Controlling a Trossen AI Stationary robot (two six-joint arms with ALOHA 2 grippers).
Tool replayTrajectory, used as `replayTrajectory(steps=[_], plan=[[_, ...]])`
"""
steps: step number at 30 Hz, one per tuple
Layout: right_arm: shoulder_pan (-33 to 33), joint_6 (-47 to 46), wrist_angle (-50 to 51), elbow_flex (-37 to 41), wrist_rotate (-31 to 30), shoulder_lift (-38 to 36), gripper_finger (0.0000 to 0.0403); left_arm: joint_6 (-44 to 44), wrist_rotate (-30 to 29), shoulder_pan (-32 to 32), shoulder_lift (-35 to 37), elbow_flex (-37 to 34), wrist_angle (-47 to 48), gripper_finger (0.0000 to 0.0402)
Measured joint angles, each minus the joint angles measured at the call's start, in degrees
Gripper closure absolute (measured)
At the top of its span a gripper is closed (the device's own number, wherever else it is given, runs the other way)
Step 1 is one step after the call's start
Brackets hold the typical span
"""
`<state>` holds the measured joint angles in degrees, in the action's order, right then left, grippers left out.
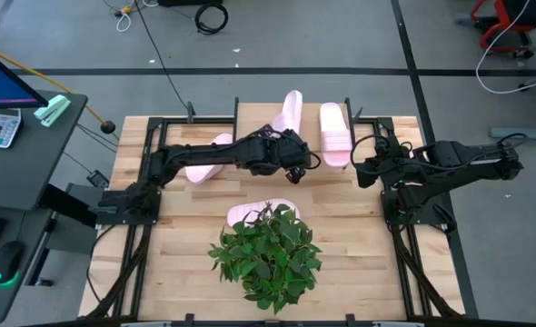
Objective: Pick and place slides into the shelf
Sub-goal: Put the bottom left slide on the shelf
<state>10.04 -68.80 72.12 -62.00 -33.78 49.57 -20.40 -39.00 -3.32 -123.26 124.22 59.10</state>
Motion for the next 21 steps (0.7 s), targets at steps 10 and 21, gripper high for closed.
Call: replayTrajectory(steps=[10,21], plan=[[0.0,0.0,0.0,0.0,0.0,0.0,0.0179,1.6,-0.2,0.0,-1.6,0.1,-3.0,0.0370],[0.0,0.1,0.0,0.0,0.0,0.0,0.0179,2.2,-0.4,-0.4,-1.7,0.0,-5.3,0.0369]])
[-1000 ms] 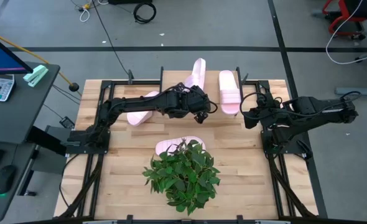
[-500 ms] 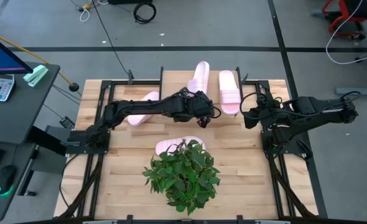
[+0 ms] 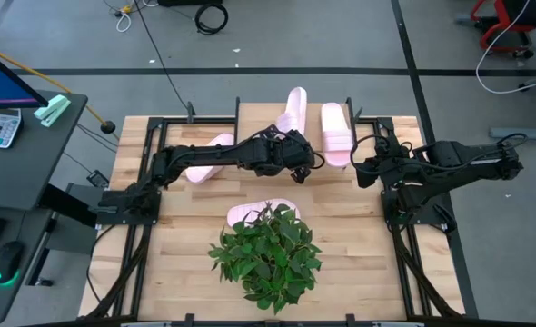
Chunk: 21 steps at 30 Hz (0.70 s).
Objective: Pick and place slides into the shelf
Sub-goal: Put the bottom left slide on the shelf
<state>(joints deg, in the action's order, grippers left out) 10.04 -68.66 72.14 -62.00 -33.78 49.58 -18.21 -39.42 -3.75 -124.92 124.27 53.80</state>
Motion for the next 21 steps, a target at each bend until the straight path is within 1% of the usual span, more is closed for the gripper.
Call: replayTrajectory(steps=[3,7,14,21], plan=[[0.0,0.3,0.0,0.0,0.0,0.0,0.0179,0.0,0.1,-0.1,0.0,0.0,-0.9,0.0365],[0.0,0.9,0.0,0.0,0.0,0.0,0.0179,-0.1,1.8,0.1,0.0,0.0,-0.9,0.0367],[0.0,1.2,0.0,0.0,-0.3,0.0,0.0179,-0.7,1.9,0.7,0.0,0.0,-0.9,0.0365],[0.0,1.3,0.0,0.0,-0.3,0.0,0.0179,-1.6,2.1,2.6,0.0,0.0,-0.8,0.0369]])
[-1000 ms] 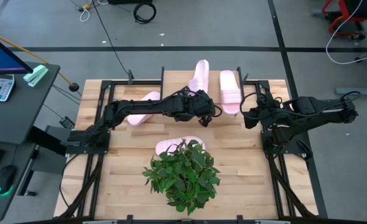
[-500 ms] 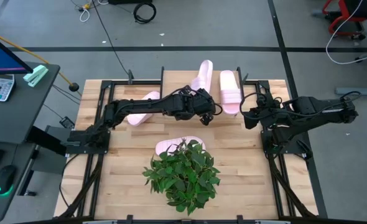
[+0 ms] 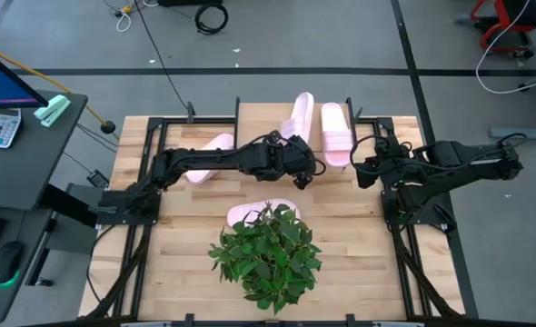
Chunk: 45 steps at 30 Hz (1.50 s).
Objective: Pick and place slides into the shelf
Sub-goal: Put the bottom left slide on the shelf
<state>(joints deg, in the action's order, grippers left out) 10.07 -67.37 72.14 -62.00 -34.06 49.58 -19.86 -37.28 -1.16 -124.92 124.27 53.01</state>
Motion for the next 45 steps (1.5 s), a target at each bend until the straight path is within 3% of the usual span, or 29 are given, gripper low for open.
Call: replayTrajectory(steps=[11,21,28,35,45], plan=[[0.0,0.0,0.0,0.0,0.0,0.0,0.0179,0.0,1.6,-0.2,0.0,0.0,-0.5,0.0358],[0.0,-0.1,0.0,0.0,0.0,0.0,0.0179,-0.2,3.4,-0.6,0.0,0.0,-4.5,0.0275],[0.0,-0.5,0.0,0.0,0.0,0.0,0.0179,-0.6,3.6,-0.8,0.0,0.0,-7.0,0.0241],[0.0,-0.5,0.0,0.0,0.0,0.0,0.0179,1.0,3.6,-0.9,0.0,0.0,-8.6,0.0243],[0.0,0.7,0.0,0.0,1.1,0.0,0.0179,11.1,4.8,-1.0,0.0,0.0,-0.8,0.0241]])
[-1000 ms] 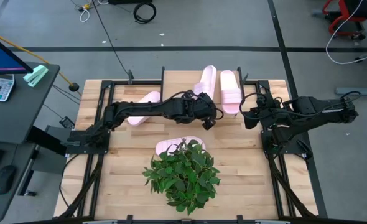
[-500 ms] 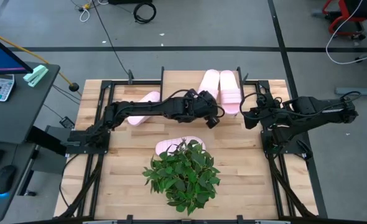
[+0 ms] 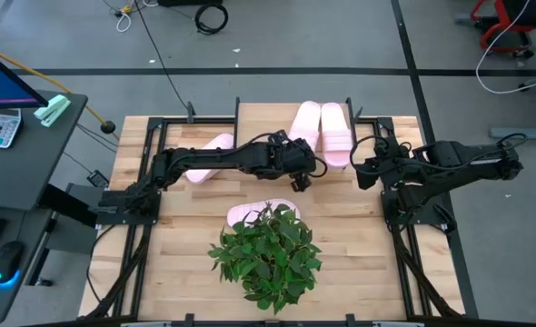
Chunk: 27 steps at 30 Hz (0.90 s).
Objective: Pick and place slides into the shelf
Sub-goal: Put the bottom left slide on the shelf
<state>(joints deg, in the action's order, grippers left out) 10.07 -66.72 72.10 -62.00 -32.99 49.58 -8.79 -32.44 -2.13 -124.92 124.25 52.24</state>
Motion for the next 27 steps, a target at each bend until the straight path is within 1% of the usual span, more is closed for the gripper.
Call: replayTrajectory(steps=[4,9,13,16,22,27], plan=[[0.0,0.4,0.0,0.0,0.1,0.0,0.0179,4.8,0.8,0.2,0.0,0.0,2.1,0.0241],[0.0,0.6,0.0,0.0,0.1,0.0,0.0179,8.4,-0.2,0.8,0.3,0.0,5.2,0.0245],[0.0,0.9,0.0,0.0,0.1,0.0,0.0179,8.0,-1.5,0.8,1.8,0.2,7.5,0.0244],[0.0,0.9,0.0,0.0,0.1,0.0,0.0179,5.8,-4.0,0.1,3.2,0.3,9.6,0.0248],[0.0,1.8,0.0,0.0,0.0,0.0,0.0179,5.2,-5.7,-2.8,3.8,0.2,13.9,0.0275],[0.0,2.0,0.0,0.0,-0.8,0.0,0.0179,5.6,-4.7,-5.7,2.8,-0.2,13.5,0.0299]])
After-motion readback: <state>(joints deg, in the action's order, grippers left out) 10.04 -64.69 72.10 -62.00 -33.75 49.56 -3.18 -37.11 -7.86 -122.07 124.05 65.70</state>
